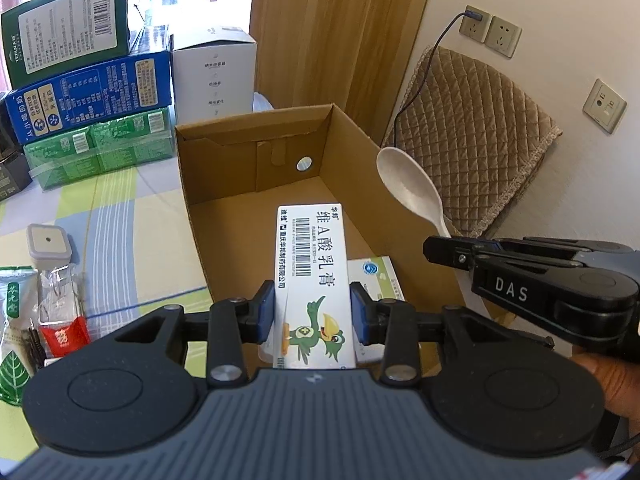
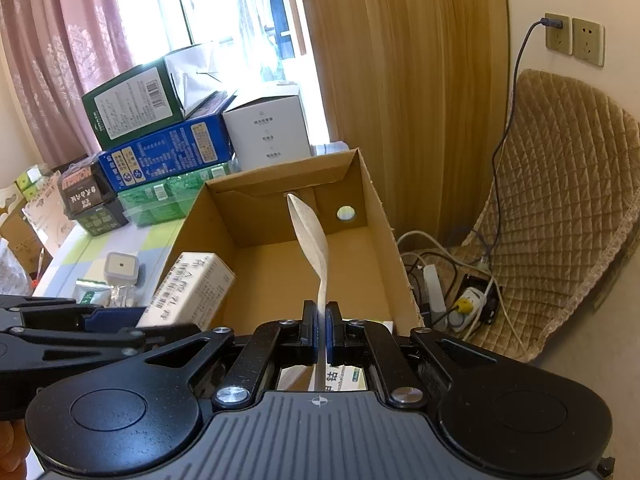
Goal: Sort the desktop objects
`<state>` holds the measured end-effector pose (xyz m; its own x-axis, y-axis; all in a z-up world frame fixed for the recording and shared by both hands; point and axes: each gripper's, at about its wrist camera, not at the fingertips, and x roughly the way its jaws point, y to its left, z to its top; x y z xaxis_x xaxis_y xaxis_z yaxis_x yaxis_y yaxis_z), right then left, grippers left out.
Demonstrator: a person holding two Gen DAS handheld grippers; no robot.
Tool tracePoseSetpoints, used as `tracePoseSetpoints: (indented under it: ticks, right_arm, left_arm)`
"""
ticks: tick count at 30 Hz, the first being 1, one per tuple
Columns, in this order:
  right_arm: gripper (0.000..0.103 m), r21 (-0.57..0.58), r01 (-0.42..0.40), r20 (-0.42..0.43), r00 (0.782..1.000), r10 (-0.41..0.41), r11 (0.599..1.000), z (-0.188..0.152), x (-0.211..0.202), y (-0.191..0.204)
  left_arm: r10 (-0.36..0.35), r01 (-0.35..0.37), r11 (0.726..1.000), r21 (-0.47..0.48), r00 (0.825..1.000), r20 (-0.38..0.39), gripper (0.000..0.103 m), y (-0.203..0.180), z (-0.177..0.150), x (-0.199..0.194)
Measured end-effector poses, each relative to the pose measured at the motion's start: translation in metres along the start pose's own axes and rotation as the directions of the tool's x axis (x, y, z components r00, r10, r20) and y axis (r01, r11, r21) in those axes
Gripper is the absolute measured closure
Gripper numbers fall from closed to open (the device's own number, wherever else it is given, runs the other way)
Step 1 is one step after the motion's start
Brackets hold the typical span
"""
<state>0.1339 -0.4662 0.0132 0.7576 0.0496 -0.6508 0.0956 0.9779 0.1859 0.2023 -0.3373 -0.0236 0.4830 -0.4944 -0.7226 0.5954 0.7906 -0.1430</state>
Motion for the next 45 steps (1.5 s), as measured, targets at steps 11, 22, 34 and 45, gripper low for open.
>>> tracePoseSetpoints:
  ticks: [11, 22, 34, 45]
  right_arm:
    - [0.103, 0.0, -0.003, -0.017, 1.0, 0.003, 1.0, -0.001, 0.009, 0.002]
    - [0.102, -0.009, -0.01, -0.013, 1.0, 0.009, 1.0, 0.005, 0.017, 0.011]
    - [0.057, 0.023, 0.01, 0.006, 1.0, -0.01, 1.0, -0.002, 0.01, 0.006]
    - [0.048, 0.067, -0.012, 0.022, 1.0, 0.01, 0.998, -0.03, -0.029, 0.016]
  left_arm:
    - [0.023, -0.023, 1.0, -0.015, 0.999, 0.023, 0.07, 0.012, -0.006, -0.008]
    - [0.024, -0.023, 0.999, -0.029, 0.999, 0.023, 0.07, 0.021, -0.013, -0.014]
    - [0.039, -0.038, 0.998, -0.041, 0.999, 0.024, 0.069, 0.03, -0.021, -0.021]
    - [0.054, -0.051, 0.997, -0.061, 0.998, 0.032, 0.065, 0.037, -0.037, -0.046]
